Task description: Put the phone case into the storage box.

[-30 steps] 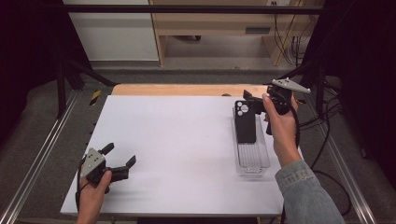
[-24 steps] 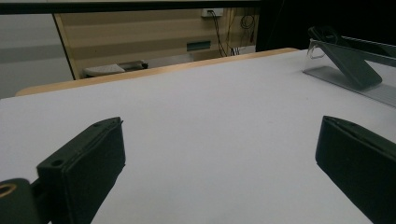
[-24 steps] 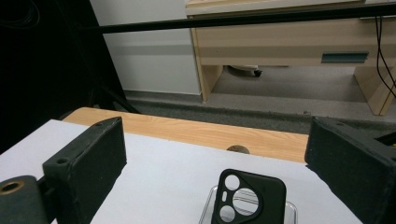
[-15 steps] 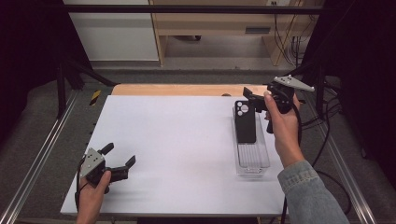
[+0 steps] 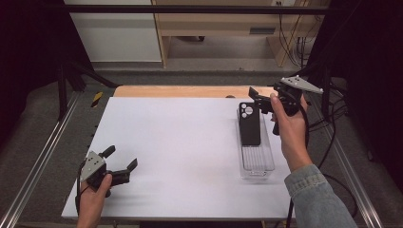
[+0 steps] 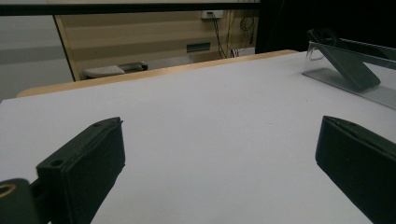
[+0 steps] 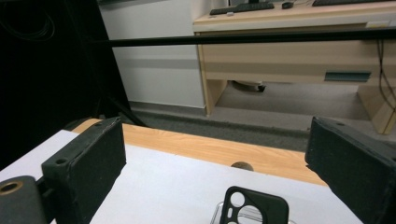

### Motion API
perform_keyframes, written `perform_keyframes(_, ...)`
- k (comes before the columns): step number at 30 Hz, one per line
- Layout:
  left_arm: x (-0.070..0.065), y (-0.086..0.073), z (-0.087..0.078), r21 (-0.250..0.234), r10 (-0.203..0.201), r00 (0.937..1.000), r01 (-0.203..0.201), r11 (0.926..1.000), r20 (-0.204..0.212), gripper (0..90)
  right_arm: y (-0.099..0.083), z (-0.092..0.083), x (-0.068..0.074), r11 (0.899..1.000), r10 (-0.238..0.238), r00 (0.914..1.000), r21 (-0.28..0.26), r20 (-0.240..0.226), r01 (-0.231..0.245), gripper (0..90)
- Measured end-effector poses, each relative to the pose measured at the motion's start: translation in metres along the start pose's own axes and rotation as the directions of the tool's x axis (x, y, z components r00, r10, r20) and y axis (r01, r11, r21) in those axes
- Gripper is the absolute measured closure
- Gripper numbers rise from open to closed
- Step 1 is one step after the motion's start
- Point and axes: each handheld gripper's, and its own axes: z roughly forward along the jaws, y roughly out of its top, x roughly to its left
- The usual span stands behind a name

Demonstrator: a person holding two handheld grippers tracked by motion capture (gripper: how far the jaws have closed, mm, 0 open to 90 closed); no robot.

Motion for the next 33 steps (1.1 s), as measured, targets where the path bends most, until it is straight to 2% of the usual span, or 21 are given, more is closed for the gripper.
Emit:
perform_keyframes(6, 0.0, 0.0, -0.001, 0.0, 0.002, 1.0, -0.002, 1.0, 0.002, 1.5, 0.001, -0.003, -0.001, 1.0, -0.011, 0.9998, -0.026, 0.014, 0.011, 5.0)
perform_keyframes(11, 0.0, 0.0, -0.002, 0.004, -0.002, 1.0, 0.002, 1.0, 0.002, 1.5, 0.001, -0.008, 0.001, 0.997, -0.057, 0.9982, -0.057, 0.018, 0.058, 4.9)
perform_keyframes(18, -0.002, -0.001, -0.006, 0.004, -0.008, 0.9998, 0.007, 1.0, 0.017, 1.5, -0.003, -0.017, 0.0, 0.99, -0.106, 0.9943, -0.096, 0.002, 0.106, 4.9)
perform_keyframes(23, -0.007, 0.0, -0.01, 0.001, -0.005, 0.9998, 0.005, 1.0, 0.018, 1.4, -0.005, -0.025, -0.001, 0.984, -0.131, 0.9909, -0.123, -0.029, 0.127, 5.0)
perform_keyframes(30, -0.009, 0.0, -0.015, -0.002, -0.024, 0.9995, 0.025, 0.9997, 0.019, 1.4, -0.019, -0.041, -0.01, 0.984, -0.118, 0.9925, -0.139, -0.03, 0.113, 4.7)
perform_keyframes(33, -0.009, 0.0, -0.019, -0.026, -0.065, 0.9972, 0.066, 0.9975, 0.037, 1.4, -0.024, -0.048, -0.014, 0.983, -0.124, 0.9915, -0.139, -0.038, 0.118, 4.5)
